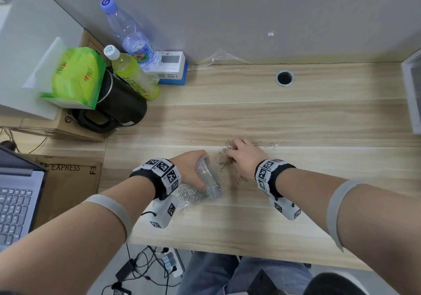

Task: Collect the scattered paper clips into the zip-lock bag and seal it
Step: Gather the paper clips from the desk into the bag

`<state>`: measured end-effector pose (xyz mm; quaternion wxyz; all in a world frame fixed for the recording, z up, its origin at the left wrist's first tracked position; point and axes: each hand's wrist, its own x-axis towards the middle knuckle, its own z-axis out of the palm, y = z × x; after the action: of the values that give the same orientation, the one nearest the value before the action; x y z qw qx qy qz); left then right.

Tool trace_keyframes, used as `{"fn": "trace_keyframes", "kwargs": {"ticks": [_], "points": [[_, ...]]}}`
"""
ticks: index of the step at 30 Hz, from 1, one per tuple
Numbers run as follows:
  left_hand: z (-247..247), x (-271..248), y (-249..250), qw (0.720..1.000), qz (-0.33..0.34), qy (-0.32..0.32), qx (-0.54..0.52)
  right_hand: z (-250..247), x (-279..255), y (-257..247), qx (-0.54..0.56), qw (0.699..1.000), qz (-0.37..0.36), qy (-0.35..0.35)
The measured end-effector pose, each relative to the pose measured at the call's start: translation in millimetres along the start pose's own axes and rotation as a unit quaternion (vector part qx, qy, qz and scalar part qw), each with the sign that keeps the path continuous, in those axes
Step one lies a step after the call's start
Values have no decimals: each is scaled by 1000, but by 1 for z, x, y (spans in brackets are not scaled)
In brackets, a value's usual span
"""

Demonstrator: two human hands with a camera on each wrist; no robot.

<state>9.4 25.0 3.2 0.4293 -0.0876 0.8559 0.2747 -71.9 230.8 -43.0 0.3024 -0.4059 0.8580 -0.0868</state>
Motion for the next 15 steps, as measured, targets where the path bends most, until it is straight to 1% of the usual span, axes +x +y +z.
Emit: {"fn": "trace_keyframes", "kwargs": {"ticks": [5,9,15], "points": [[1,0,0,1000,-5,4,6,-1,2,6,67,997,24,12],[0,-1,2,1000,-4,6,8,-7,1,12,125,992,27,18],[0,-3,4,1000,0,11,6,-28,-5,13,147,989,26,6]]}}
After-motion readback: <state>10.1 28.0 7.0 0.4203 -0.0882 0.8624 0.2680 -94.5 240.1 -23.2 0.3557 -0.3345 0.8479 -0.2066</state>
